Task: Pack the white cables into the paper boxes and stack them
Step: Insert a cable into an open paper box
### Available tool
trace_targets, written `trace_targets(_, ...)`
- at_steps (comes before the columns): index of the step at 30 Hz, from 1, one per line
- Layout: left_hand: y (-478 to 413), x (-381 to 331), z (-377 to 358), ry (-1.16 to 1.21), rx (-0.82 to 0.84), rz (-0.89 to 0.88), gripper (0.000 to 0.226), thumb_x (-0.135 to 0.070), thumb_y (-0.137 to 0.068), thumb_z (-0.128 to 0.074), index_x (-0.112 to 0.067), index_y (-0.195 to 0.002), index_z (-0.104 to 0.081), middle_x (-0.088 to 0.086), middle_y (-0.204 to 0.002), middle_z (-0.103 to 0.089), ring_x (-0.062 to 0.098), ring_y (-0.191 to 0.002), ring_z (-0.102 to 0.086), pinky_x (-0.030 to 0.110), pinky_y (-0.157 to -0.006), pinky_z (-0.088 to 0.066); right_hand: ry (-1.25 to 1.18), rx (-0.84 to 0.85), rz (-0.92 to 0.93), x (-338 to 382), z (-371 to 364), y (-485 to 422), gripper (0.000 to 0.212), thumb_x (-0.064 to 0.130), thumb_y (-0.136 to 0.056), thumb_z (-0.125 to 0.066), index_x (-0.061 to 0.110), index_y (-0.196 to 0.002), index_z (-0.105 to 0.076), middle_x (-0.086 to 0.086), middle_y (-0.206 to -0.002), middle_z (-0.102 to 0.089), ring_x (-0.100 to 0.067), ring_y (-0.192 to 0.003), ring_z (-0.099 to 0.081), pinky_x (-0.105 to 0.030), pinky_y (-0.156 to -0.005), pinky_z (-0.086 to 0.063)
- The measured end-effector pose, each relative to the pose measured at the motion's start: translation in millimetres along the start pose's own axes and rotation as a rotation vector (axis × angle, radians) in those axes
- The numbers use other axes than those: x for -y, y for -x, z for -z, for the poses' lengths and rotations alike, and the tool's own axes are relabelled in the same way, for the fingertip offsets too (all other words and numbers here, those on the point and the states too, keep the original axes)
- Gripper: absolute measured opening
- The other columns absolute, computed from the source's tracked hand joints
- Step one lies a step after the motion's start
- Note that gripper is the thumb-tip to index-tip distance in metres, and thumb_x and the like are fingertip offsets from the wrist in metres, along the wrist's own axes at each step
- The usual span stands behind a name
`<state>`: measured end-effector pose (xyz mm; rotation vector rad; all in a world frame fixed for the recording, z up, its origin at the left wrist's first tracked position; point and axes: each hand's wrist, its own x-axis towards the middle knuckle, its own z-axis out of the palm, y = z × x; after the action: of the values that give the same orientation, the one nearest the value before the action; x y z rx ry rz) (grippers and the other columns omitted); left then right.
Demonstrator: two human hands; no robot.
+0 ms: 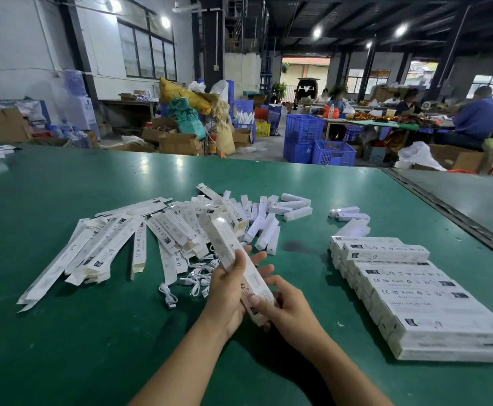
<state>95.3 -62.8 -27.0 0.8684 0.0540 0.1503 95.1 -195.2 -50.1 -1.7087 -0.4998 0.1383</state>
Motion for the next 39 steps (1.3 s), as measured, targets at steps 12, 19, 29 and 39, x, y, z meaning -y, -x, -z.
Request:
trace_targets(12, -11.0, -7.3, 14.1, 0.124, -0.048, -0.004, 0.02, -0.029, -0.097, -0.048, -0.01, -0.101, -0.053, 0.001, -0.07, -0.061, 0.014, -0.059, -0.06, 0.031, -0.063, -0.058, 0.016, 0.038, -0.063, 1.5, -1.3, 4.4, 0.014, 0.023, -0.089, -0.07, 0.021, -0.102, -0.064, -0.002, -0.078, -0.073, -0.01, -0.062, -0.064, -0.026, -0.06, -0.048)
trace_targets(19, -8.4, -4.7, 16.4, -0.055, 0.06, 0.056, 0.052, -0.051, -0.093, -0.04, -0.018, -0.132, -0.052, 0.014, -0.109, -0.073, 0.028, -0.093, -0.071, 0.046, -0.081, -0.056, -0.1, -0.063, -0.073, 0.7, 2.7, 5.4, 0.025, 0.031, -0.09, -0.068, 0.023, -0.11, -0.054, -0.005, -0.076, -0.073, -0.017, -0.056, -0.063, -0.024, -0.046, -0.046)
trace_targets(29, 11.4, 18.5, 8.4, -0.419, 0.317, 0.005, 0.051, -0.022, -0.089, -0.062, -0.04, -0.136, -0.053, 0.009, -0.12, -0.071, 0.03, -0.107, -0.068, 0.04, -0.088, -0.051, -0.685, -0.201, -0.191, 3.2, 11.3, -0.2, 0.041, 0.029, -0.098, -0.05, -0.005, -0.119, -0.055, -0.021, -0.091, -0.066, -0.021, -0.062, -0.06, -0.029, -0.052, -0.05)
trace_targets(39, 17.4, 22.7, 12.7, -0.817, 0.306, -0.24, 0.057, -0.047, -0.074, -0.078, -0.06, -0.125, -0.056, -0.007, -0.111, -0.074, 0.01, -0.108, -0.068, 0.025, -0.098, -0.05, -0.477, -0.194, -0.08, 0.3, 9.3, 3.5, 0.053, 0.047, -0.098, -0.041, -0.002, -0.11, -0.056, -0.018, -0.09, -0.069, -0.027, -0.083, -0.066, -0.034, -0.074, -0.053)
